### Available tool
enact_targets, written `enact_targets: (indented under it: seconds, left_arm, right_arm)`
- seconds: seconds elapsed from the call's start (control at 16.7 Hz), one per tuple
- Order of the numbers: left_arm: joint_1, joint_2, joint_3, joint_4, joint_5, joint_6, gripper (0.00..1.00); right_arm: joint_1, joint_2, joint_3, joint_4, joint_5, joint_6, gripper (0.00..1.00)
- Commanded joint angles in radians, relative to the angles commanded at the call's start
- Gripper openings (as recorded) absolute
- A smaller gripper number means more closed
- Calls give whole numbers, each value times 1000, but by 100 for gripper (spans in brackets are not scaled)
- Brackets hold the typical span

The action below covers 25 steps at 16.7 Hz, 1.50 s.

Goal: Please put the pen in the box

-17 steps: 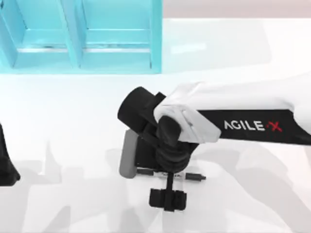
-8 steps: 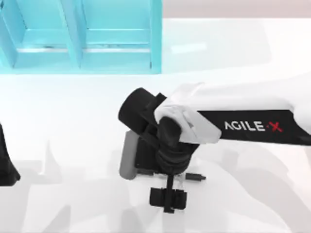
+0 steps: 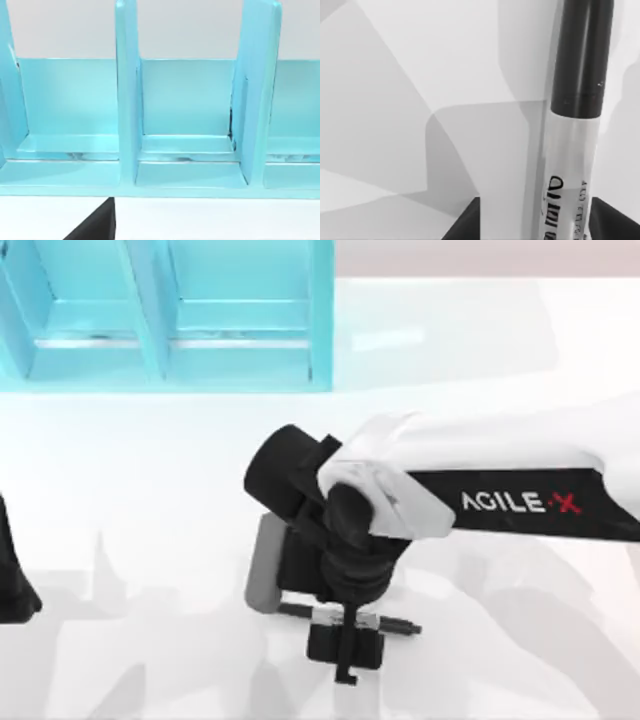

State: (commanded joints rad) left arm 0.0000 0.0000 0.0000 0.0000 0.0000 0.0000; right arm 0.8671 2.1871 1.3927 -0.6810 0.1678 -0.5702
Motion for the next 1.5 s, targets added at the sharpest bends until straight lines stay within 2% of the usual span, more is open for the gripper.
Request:
enact_targets:
  seconds: [0.24,0.3,0.48,0.9,1.32,1.5]
  left_arm:
    - [0,0,0,0,0,0,100]
    - [0,0,0,0,0,0,100]
    - [0,0,0,0,0,0,100]
    - [0,0,0,0,0,0,100]
    - [0,0,0,0,0,0,100]
    - [0,0,0,0,0,0,100]
  right_arm:
    - [0,0,0,0,0,0,0]
    - [16,-91,3,-81,-65,50,0]
    - [21,-97,32,-122,-62,43,0]
    - [15,-185,232,-415,-66,45,0]
    - [9,-188,263,-446,-65,58,0]
    - [-63,-141,340,-509,-56,153,0]
